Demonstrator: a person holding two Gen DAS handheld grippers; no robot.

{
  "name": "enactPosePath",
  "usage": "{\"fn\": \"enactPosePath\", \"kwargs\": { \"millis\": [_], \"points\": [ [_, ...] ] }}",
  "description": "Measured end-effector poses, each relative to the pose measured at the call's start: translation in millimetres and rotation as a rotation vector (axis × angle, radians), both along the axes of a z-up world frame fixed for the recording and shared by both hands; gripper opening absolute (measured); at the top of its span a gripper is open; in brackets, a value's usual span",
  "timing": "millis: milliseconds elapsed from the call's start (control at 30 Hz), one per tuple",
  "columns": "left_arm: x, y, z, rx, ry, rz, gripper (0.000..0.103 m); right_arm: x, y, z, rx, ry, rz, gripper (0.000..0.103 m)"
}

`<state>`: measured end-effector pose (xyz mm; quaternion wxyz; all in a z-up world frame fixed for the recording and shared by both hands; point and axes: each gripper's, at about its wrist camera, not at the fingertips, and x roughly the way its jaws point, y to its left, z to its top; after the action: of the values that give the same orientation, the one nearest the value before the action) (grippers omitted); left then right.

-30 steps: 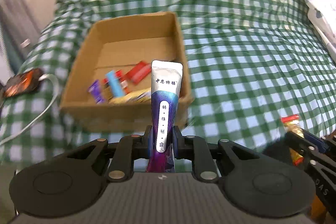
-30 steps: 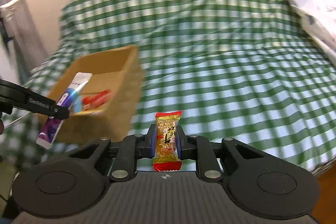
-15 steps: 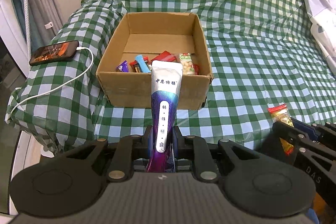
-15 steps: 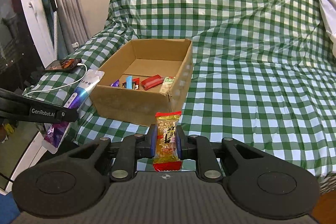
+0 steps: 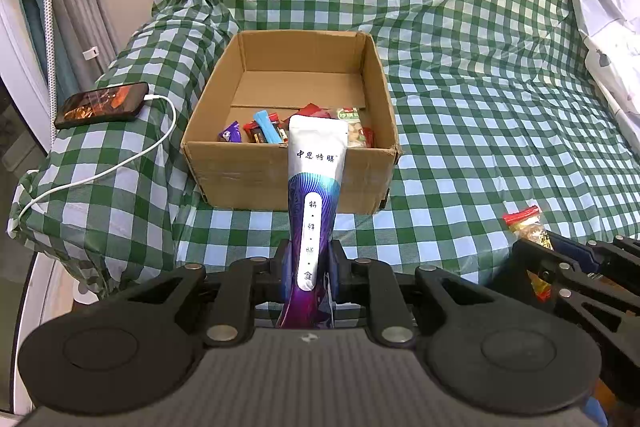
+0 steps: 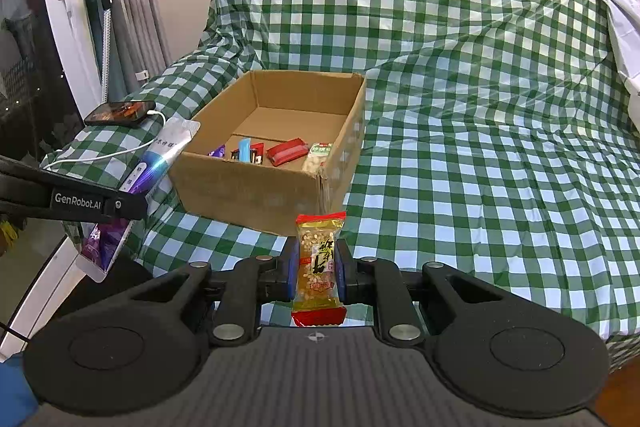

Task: Organize snacks
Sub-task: 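Carry both held snacks up and over the box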

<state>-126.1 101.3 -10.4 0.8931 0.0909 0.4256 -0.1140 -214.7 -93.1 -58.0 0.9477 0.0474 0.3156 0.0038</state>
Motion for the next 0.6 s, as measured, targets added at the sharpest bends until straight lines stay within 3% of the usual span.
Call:
{"fn": "enactPosePath", "kwargs": {
  "millis": [600],
  "points": [
    [14.5, 1.1, -7.7, -0.006, 0.033, 0.005, 0.02, 17.3, 0.9, -7.2, -0.011, 0.042, -0.001, 0.019]
  ]
}}
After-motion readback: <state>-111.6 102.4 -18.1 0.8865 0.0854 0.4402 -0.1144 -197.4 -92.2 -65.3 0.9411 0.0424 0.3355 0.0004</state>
